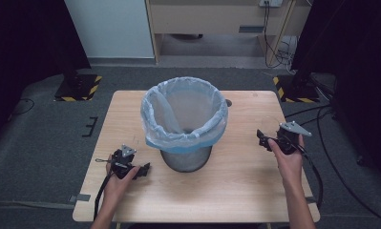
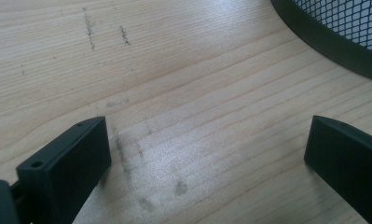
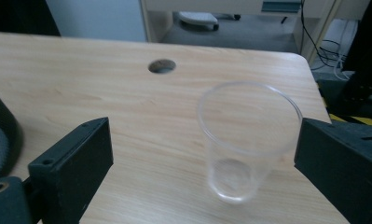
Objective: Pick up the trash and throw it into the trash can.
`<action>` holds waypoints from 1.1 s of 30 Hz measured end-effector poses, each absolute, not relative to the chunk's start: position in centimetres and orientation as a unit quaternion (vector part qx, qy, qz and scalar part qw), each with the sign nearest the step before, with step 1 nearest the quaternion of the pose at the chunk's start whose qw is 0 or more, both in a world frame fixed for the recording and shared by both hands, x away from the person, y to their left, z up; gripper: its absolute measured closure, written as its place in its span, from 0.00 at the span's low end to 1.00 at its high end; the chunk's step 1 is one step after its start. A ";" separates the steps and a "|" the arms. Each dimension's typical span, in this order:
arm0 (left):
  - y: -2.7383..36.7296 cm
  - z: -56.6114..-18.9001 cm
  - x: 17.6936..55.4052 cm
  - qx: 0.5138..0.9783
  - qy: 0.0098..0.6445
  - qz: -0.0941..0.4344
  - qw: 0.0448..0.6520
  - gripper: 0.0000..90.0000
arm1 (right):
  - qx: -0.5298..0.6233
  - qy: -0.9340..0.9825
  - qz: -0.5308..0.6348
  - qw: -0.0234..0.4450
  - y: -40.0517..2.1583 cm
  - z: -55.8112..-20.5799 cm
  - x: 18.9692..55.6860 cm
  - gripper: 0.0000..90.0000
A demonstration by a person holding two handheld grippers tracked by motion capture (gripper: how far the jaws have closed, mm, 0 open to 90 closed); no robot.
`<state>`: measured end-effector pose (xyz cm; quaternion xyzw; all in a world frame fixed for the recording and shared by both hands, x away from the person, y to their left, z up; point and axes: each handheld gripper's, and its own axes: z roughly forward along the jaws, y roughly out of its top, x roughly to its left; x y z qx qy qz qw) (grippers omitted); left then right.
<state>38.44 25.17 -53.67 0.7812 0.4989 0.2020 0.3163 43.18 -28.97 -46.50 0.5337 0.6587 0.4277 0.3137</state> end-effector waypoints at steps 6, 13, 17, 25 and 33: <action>25.3 -53.7 38.6 0.783 0.496 0.201 0.317 0.00 | 0.533 0.655 0.424 0.328 -29.5 -47.2 43.6 0.05; 25.3 -53.7 38.5 0.783 0.496 0.201 0.317 0.00 | 0.530 0.670 0.392 0.341 -29.1 -48.4 44.6 0.05; 25.4 -53.7 38.3 0.782 0.497 0.201 0.317 0.00 | 0.532 0.673 0.388 0.336 -29.1 -48.7 44.9 0.07; 25.5 -53.7 38.3 0.784 0.494 0.200 0.317 0.00 | 0.534 0.679 0.374 0.338 -29.5 -49.0 46.3 0.05; 25.5 -53.7 38.2 0.785 0.494 0.200 0.317 0.00 | 0.537 0.685 0.359 0.338 -29.4 -50.8 47.9 0.07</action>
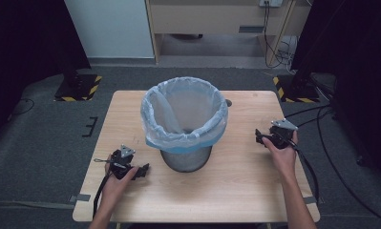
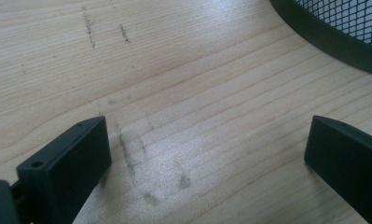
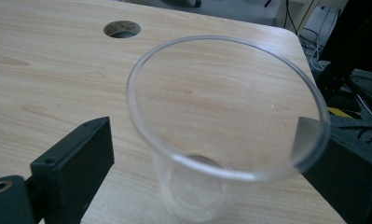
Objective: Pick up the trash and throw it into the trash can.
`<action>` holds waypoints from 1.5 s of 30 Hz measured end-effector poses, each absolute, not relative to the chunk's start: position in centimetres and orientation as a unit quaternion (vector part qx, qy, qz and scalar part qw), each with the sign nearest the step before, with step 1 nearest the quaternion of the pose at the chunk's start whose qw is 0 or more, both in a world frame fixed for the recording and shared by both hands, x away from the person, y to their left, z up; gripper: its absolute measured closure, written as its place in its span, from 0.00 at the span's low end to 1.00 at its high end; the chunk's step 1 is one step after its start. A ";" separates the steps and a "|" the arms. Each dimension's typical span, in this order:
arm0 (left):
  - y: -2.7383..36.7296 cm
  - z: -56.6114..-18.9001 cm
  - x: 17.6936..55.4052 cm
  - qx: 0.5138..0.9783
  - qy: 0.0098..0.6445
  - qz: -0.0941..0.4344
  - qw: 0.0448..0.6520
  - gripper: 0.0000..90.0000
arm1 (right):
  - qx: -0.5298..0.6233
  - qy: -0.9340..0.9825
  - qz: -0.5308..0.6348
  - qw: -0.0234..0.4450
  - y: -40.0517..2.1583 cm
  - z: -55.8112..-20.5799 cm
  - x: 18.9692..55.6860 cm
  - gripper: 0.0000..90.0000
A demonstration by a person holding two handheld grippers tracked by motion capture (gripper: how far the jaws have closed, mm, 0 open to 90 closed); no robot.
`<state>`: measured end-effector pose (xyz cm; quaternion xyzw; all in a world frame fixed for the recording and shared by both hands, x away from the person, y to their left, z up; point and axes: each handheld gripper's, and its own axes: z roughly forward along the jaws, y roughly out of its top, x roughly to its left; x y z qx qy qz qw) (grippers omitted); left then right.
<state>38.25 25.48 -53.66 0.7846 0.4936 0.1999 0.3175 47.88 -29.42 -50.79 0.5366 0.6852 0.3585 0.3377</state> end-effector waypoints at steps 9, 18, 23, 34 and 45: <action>25.5 -53.7 38.2 0.785 0.493 0.200 0.318 0.00 | 0.539 0.672 0.379 0.338 -29.6 -51.4 48.9 0.31; 25.5 -53.7 38.2 0.784 0.493 0.200 0.318 0.00 | 0.514 0.676 0.399 0.345 -29.6 -48.5 47.0 0.39; 25.5 -53.7 38.2 0.785 0.493 0.200 0.318 0.00 | 0.501 0.679 0.407 0.351 -29.5 -46.4 46.1 0.39; 25.5 -53.7 38.2 0.784 0.494 0.200 0.318 0.00 | 0.472 0.696 0.420 0.341 -28.5 -41.4 45.5 0.39; 25.5 -53.7 38.2 0.784 0.494 0.200 0.318 0.00 | 0.455 0.711 0.433 0.316 -26.4 -38.9 47.2 0.39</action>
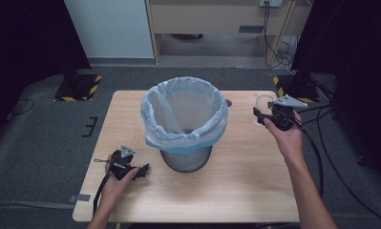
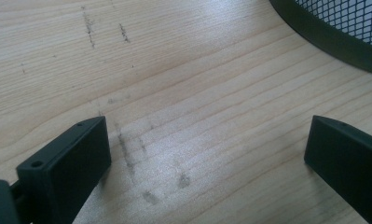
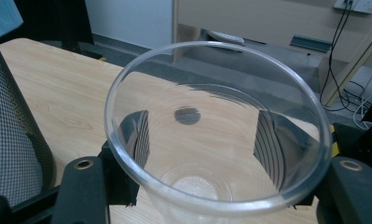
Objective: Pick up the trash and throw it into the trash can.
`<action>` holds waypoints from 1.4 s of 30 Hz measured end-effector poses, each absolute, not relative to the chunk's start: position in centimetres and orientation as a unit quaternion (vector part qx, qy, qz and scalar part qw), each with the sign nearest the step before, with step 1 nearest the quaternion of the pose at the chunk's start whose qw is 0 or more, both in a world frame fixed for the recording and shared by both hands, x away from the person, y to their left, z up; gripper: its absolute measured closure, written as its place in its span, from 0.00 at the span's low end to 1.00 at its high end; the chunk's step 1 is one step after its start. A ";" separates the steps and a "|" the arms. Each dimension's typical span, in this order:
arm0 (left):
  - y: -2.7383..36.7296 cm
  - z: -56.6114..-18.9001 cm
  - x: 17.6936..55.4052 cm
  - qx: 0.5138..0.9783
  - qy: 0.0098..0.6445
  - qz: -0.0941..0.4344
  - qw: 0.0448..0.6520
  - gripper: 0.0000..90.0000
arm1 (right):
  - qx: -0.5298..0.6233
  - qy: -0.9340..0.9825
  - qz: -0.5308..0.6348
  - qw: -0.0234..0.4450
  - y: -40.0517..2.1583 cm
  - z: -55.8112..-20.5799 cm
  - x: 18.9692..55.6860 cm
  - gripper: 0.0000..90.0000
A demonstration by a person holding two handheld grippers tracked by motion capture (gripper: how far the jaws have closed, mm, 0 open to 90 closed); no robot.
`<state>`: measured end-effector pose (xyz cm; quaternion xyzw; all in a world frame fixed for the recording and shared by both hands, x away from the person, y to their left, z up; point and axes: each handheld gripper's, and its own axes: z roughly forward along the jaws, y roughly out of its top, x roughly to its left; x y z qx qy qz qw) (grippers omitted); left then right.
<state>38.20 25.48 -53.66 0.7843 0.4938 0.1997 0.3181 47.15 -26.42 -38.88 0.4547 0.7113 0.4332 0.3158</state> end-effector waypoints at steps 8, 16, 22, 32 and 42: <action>25.5 -53.7 38.2 0.784 0.494 0.200 0.318 0.00 | 0.448 0.717 0.440 0.303 -25.1 -37.3 48.0 0.40; 25.5 -53.7 38.2 0.784 0.494 0.200 0.318 0.00 | 0.439 0.718 0.446 0.305 -24.5 -35.4 48.1 0.39; 25.5 -53.7 38.2 0.784 0.494 0.200 0.318 0.00 | 0.436 0.720 0.444 0.307 -24.3 -34.6 48.0 0.39; 25.5 -53.7 38.2 0.784 0.494 0.200 0.318 0.00 | 0.434 0.718 0.452 0.303 -23.8 -33.0 48.1 0.39; 25.5 -53.7 38.1 0.784 0.494 0.201 0.318 0.00 | 0.422 0.718 0.463 0.304 -22.9 -30.6 48.2 0.39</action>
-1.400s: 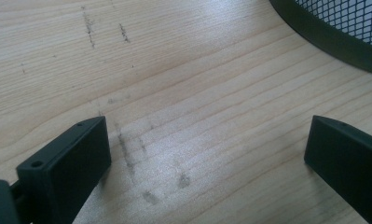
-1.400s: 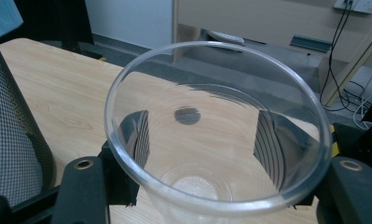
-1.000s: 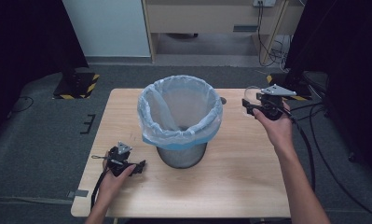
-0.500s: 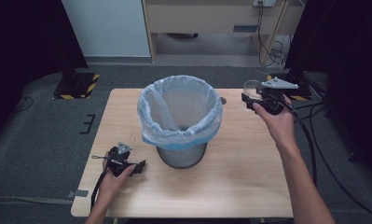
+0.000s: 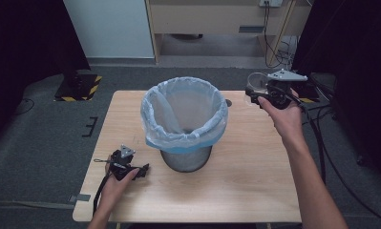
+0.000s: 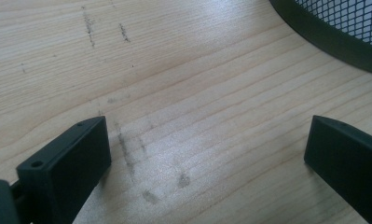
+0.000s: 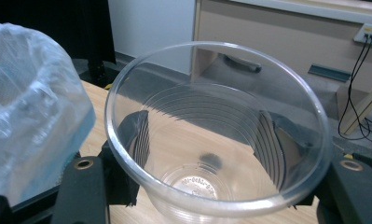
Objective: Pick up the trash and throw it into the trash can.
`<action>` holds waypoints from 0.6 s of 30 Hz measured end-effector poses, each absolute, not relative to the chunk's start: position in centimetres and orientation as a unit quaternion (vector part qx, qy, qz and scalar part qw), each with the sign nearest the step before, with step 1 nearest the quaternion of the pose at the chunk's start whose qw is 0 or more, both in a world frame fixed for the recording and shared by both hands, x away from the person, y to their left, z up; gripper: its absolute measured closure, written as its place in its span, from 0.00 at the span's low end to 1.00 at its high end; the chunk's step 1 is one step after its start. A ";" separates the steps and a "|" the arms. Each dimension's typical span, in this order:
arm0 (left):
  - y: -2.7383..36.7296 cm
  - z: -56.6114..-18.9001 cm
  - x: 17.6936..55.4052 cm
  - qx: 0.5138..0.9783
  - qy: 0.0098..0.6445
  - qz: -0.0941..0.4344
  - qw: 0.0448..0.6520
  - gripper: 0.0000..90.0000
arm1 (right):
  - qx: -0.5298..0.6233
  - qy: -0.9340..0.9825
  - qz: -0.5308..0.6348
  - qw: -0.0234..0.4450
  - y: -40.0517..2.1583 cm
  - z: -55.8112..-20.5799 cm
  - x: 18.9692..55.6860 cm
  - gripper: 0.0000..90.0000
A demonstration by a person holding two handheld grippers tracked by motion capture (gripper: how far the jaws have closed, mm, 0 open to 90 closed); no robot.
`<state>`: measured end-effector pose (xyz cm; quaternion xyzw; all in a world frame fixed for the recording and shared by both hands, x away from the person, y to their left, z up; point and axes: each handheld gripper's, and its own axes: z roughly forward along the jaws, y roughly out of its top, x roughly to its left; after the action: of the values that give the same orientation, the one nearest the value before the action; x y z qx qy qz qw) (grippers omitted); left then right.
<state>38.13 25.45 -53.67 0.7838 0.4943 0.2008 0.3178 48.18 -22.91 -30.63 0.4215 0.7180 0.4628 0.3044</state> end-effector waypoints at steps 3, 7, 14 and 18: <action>25.4 -53.7 38.1 0.784 0.495 0.201 0.318 0.00 | 0.417 0.718 0.466 0.306 -22.3 -30.0 48.1 0.39; 25.4 -53.7 38.1 0.784 0.494 0.201 0.318 0.00 | 0.412 0.722 0.465 0.304 -21.6 -29.5 48.4 0.39; 25.5 -53.7 38.1 0.784 0.494 0.200 0.318 0.00 | 0.420 0.718 0.469 0.298 -21.2 -28.6 49.4 0.39; 25.5 -53.7 38.1 0.784 0.493 0.200 0.318 0.00 | 0.415 0.719 0.475 0.293 -20.6 -27.9 49.6 0.39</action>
<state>38.11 25.46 -53.67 0.7843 0.4935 0.2002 0.3181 49.55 -20.57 -27.90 0.4149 0.7186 0.4748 0.2934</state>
